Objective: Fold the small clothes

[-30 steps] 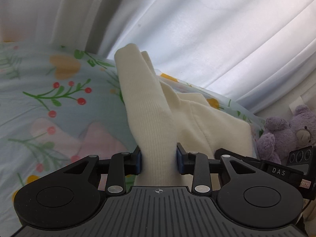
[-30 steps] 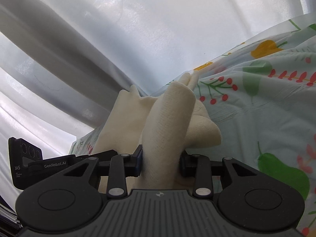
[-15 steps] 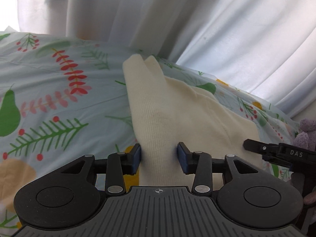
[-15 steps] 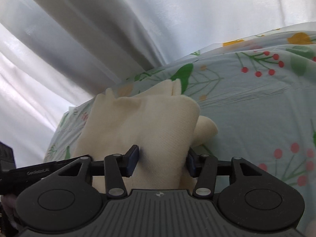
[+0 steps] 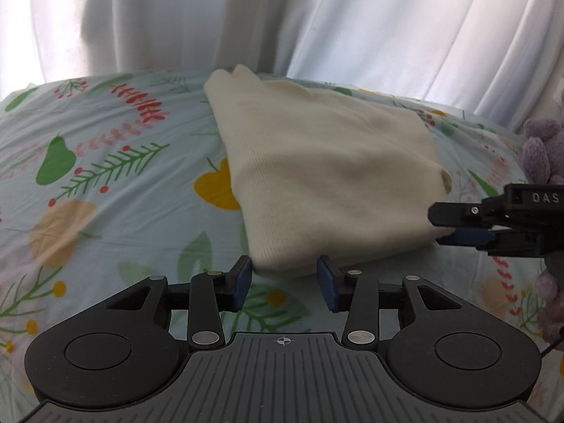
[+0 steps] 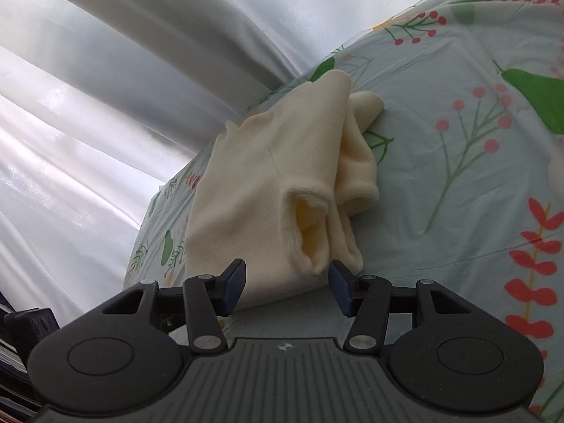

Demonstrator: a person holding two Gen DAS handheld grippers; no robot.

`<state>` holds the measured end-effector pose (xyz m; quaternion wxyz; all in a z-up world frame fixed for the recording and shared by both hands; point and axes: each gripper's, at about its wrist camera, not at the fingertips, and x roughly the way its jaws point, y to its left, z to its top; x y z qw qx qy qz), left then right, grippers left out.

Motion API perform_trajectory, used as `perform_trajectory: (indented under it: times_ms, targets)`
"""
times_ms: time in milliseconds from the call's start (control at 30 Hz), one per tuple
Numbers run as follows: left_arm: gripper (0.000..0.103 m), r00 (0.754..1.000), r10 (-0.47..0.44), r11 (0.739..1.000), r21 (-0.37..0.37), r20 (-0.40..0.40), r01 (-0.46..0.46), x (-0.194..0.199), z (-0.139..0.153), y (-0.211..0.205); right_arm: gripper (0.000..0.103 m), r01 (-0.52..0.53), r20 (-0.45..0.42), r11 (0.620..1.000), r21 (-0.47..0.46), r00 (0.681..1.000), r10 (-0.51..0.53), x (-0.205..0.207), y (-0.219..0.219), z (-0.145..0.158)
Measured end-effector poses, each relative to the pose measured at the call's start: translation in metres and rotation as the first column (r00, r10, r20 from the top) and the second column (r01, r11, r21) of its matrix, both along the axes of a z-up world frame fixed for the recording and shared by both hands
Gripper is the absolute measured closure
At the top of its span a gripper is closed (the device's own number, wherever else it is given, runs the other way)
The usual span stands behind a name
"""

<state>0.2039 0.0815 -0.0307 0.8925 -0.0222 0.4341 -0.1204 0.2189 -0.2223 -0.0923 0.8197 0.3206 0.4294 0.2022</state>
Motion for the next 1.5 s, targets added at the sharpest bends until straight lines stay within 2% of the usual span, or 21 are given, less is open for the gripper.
perform_trajectory:
  times_ms: [100,133,200,233,267,333,367,400,500,633,767,867,1000,1100,1133,1200,1233,1267,1300,1400,1500]
  targets:
    - [0.056,1.0,0.025,1.0,0.009,-0.009,-0.025,0.003,-0.011,0.0,0.071,-0.017,0.026,0.999,-0.047,1.0,0.018,0.0,0.009,-0.001]
    - [0.057,0.999,0.046,0.999,0.018,-0.011,-0.046,0.003,-0.014,0.0,0.087,-0.019,0.024,0.998,-0.054,0.999,0.021,0.001,0.01,-0.002]
    - [0.055,0.997,0.075,0.997,0.025,-0.008,-0.075,0.007,-0.018,0.002,0.09,-0.008,0.021,0.999,-0.051,1.0,0.009,0.003,0.011,-0.001]
    - [0.054,0.996,0.091,0.996,0.019,-0.015,-0.09,0.008,-0.018,0.004,0.092,-0.005,0.033,1.0,-0.021,0.999,0.006,0.002,0.01,0.003]
    - [0.054,0.994,0.109,0.994,0.003,-0.019,-0.109,0.008,-0.017,0.006,0.092,0.001,0.058,0.998,0.059,0.998,-0.005,-0.001,0.004,0.008]
    - [0.054,0.989,0.146,0.989,-0.013,-0.023,-0.147,0.007,-0.016,0.01,0.092,0.03,0.076,0.975,0.218,0.996,-0.048,-0.006,-0.012,0.012]
    - [0.053,0.986,0.167,0.986,-0.011,-0.025,-0.167,0.007,-0.016,0.013,0.092,0.063,0.065,0.965,0.256,0.995,-0.082,-0.009,-0.021,0.011]
    - [0.052,0.983,0.181,0.983,-0.009,-0.031,-0.182,0.006,-0.016,0.015,0.092,0.092,0.055,0.967,0.236,0.993,-0.108,-0.01,-0.026,0.008]
    - [0.052,0.982,0.177,0.983,-0.035,-0.06,-0.179,0.005,-0.015,0.022,0.092,0.122,-0.007,0.992,-0.021,0.993,-0.122,-0.006,-0.019,-0.007]
    - [0.052,0.983,0.169,0.985,-0.012,-0.076,-0.171,-0.001,-0.002,0.031,0.087,0.096,0.007,0.993,-0.067,0.995,-0.096,-0.008,-0.013,0.005]
    - [0.053,0.976,0.219,0.975,-0.038,-0.012,-0.219,-0.006,0.028,0.052,0.077,0.086,0.141,0.978,-0.19,0.988,-0.059,-0.019,-0.014,0.044]
    - [0.05,0.972,0.23,0.972,-0.064,0.035,-0.228,0.01,0.041,0.053,0.068,0.121,0.259,0.954,-0.273,0.965,-0.048,-0.016,-0.006,0.067]
    - [0.052,0.971,0.23,0.973,-0.045,0.068,-0.227,0.047,0.037,0.029,0.067,0.052,0.295,0.929,-0.365,0.953,0.062,0.02,0.038,0.07]
    - [0.051,0.98,0.194,0.981,-0.007,0.03,-0.194,0.069,0.021,0.01,0.069,0.013,0.273,0.88,-0.474,0.953,0.133,0.038,0.068,0.057]
    - [0.05,0.98,0.198,0.98,0.033,0.014,-0.198,0.073,0.013,0.004,0.072,0.013,0.269,0.852,-0.523,0.951,0.151,0.041,0.075,0.051]
    - [0.041,0.984,0.171,0.981,0.088,0.05,-0.175,0.075,0.006,-0.002,0.079,0.051,0.275,0.785,-0.618,0.949,0.154,0.044,0.08,0.035]
    - [0.036,0.986,0.158,0.981,0.107,0.062,-0.164,0.075,0.004,-0.003,0.08,0.076,0.293,0.774,-0.629,0.945,0.146,0.044,0.076,0.031]
    - [0.035,0.986,0.157,0.982,0.098,0.059,-0.163,0.075,0.003,-0.001,0.078,0.08,0.293,0.786,-0.613,0.947,0.133,0.045,0.069,0.029]
    - [0.035,0.986,0.161,0.984,0.075,0.046,-0.164,0.076,0.004,0.003,0.077,0.069,0.272,0.817,-0.573,0.956,0.11,0.048,0.058,0.03]
    - [0.038,0.981,0.192,0.981,-0.002,-0.001,-0.192,0.081,0.008,0.019,0.077,0.067,0.233,0.83,-0.553,0.969,0.077,0.055,0.05,0.043]
    - [0.041,0.974,0.226,0.973,-0.042,-0.008,-0.227,0.087,0.015,0.024,0.076,0.09,0.271,0.848,-0.523,0.96,0.066,0.063,0.052,0.056]
